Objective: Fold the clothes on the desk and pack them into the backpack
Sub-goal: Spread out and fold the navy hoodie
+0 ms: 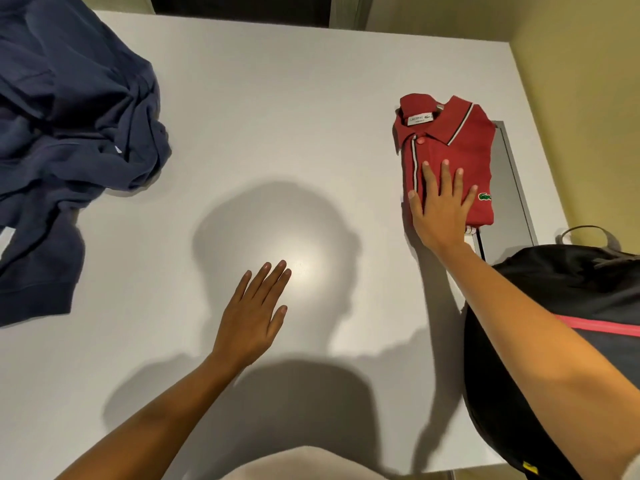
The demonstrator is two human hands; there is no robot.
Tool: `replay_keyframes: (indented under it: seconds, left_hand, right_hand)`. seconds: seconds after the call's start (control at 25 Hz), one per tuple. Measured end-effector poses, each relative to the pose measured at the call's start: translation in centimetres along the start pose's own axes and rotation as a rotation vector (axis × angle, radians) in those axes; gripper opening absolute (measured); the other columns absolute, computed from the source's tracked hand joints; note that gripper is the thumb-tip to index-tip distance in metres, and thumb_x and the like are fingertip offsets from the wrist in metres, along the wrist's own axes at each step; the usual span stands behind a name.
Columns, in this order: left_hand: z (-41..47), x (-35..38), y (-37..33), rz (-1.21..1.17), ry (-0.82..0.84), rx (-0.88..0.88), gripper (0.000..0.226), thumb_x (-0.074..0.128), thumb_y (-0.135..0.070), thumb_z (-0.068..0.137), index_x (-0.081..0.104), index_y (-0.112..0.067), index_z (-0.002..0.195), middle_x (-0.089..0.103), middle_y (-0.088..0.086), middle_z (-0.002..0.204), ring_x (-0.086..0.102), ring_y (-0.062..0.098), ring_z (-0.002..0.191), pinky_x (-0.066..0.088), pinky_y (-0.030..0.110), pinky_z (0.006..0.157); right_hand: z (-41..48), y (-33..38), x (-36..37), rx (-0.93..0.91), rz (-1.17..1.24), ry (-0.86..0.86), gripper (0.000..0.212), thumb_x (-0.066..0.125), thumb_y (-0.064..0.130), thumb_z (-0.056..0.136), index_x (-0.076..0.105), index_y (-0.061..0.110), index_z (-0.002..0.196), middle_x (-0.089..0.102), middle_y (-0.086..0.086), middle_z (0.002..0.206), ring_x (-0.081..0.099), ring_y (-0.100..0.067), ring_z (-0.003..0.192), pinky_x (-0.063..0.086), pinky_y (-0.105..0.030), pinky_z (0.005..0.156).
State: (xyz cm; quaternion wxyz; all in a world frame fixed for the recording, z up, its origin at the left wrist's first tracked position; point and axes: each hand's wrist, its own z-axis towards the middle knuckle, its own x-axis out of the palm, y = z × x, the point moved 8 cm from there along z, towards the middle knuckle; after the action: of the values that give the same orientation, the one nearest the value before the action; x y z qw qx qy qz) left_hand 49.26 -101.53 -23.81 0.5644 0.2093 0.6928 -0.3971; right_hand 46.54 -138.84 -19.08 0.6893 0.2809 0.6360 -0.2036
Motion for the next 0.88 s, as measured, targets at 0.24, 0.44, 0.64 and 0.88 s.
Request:
replay_keyframes:
  seconds: [0.24, 0.44, 0.64, 0.88]
  left_hand:
    - [-1.0, -1.3, 0.7, -0.096, -0.073, -0.082, 0.052, 0.023, -0.031, 0.103, 0.027, -0.015, 0.152, 0.02, -0.003, 0.16, 0.01, 0.014, 0.149, 0.014, 0.042, 0.12]
    - [-5.0, -6.3, 8.2, -0.02, -0.278, -0.356, 0.048, 0.03, -0.024, 0.103, 0.033, -0.009, 0.149, 0.025, 0.006, 0.159, 0.016, 0.022, 0.148, 0.008, 0.041, 0.122]
    - [-11.3, -10.0, 20.5, 0.163, -0.298, -0.816, 0.056, 0.049, -0.022, 0.098, 0.032, 0.001, 0.146, 0.025, 0.017, 0.157, 0.024, 0.035, 0.144, 0.009, 0.054, 0.117]
    - [-13.9, -9.1, 22.2, -0.026, -0.227, -0.822, 0.064, 0.05, -0.037, 0.097, 0.03, -0.004, 0.149, 0.028, 0.011, 0.157, 0.032, 0.032, 0.14, 0.015, 0.049, 0.117]
  right_hand:
    - [-11.0, 11.6, -0.1, -0.285, 0.288, -0.047, 0.054, 0.048, 0.02, 0.096, 0.037, 0.004, 0.146, 0.028, -0.017, 0.156, 0.015, -0.031, 0.148, 0.008, -0.045, 0.121]
    - [-19.7, 20.0, 4.1, -0.44, 0.336, 0.153, 0.055, 0.039, 0.024, 0.099, 0.03, 0.006, 0.15, 0.017, -0.013, 0.16, 0.007, -0.026, 0.15, 0.004, -0.037, 0.122]
    - [-23.9, 24.5, 6.4, -0.566, 0.229, 0.235, 0.057, 0.033, 0.031, 0.098, 0.028, 0.01, 0.151, 0.015, -0.013, 0.16, 0.014, -0.031, 0.148, 0.013, -0.043, 0.12]
    - [-23.8, 25.1, 5.8, -0.544, 0.132, 0.19, 0.054, 0.052, 0.022, 0.093, 0.041, 0.006, 0.144, 0.034, -0.021, 0.152, 0.033, -0.04, 0.14, 0.028, -0.048, 0.113]
